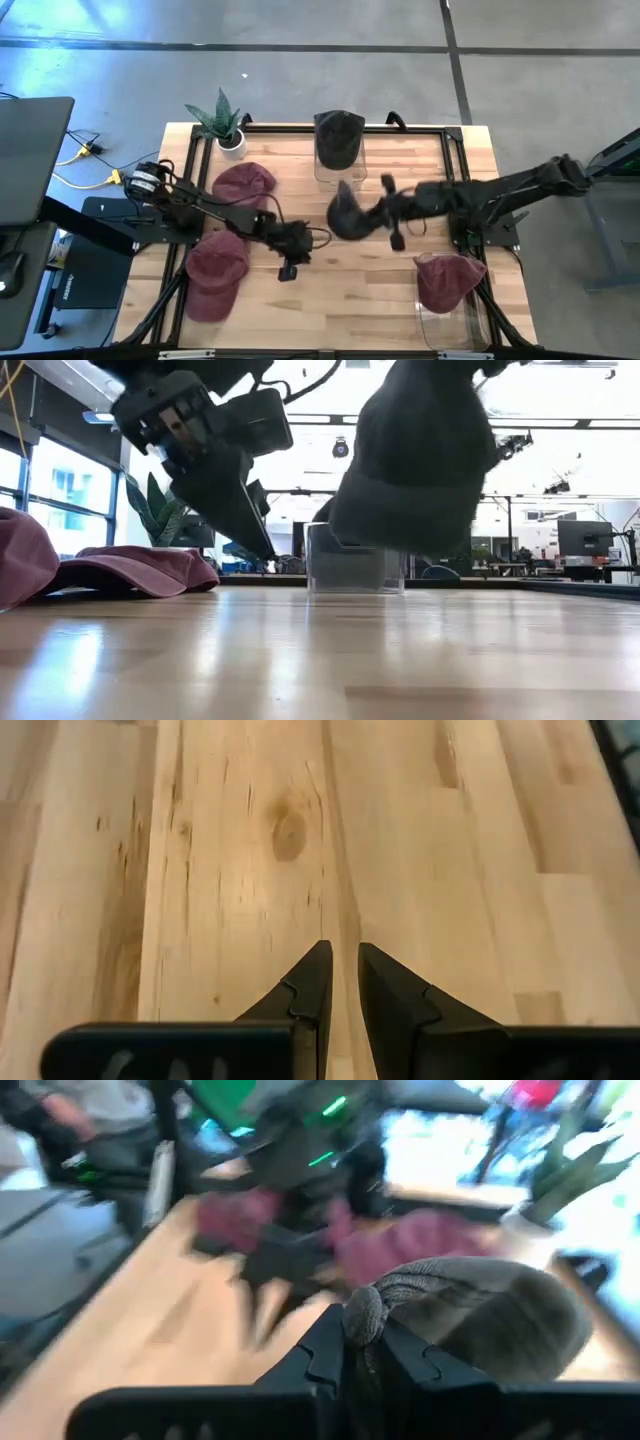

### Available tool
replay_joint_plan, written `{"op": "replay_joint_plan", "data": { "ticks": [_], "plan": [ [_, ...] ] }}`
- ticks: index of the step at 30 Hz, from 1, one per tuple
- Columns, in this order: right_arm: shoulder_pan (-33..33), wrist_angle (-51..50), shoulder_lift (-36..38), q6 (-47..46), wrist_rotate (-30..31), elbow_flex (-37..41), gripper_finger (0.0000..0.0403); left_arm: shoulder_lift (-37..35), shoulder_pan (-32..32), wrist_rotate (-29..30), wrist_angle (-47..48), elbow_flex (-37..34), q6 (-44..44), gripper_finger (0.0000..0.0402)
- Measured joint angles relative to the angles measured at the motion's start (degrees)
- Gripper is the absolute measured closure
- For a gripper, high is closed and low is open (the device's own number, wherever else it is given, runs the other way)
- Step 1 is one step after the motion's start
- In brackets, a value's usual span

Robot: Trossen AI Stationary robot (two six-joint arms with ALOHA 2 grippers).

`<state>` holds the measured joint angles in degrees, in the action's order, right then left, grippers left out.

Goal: Pick & Place hat
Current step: Put the black cap into the top transparent bin

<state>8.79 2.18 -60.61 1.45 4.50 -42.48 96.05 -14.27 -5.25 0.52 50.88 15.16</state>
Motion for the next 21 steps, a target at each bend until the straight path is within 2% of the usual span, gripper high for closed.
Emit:
{"op": "replay_joint_plan", "data": {
  "ticks": [5, 10, 17, 21],
  "plan": [
    [-9.7, 0.6, 1.4, 13.0, -1.3, -3.0, 0.0384, 0.0, -4.5, 4.2, -4.2, 0.0, -4.7, 0.0353],
    [-19.6, 0.2, -1.1, 21.6, -3.5, -9.5, 0.0386, 0.0, -5.7, 4.8, -6.3, 0.0, -7.3, 0.0353],
    [-31.6, -0.8, -10.8, 29.5, -16.1, -18.3, 0.0377, 0.0, -5.6, 5.0, -6.4, 0.0, -7.4, 0.0353],
    [-35.0, -4.6, -17.6, 37.3, -17.1, -21.9, 0.0385, 0.0, -5.6, 5.0, -6.4, 0.0, -7.4, 0.0353]
  ]
}}
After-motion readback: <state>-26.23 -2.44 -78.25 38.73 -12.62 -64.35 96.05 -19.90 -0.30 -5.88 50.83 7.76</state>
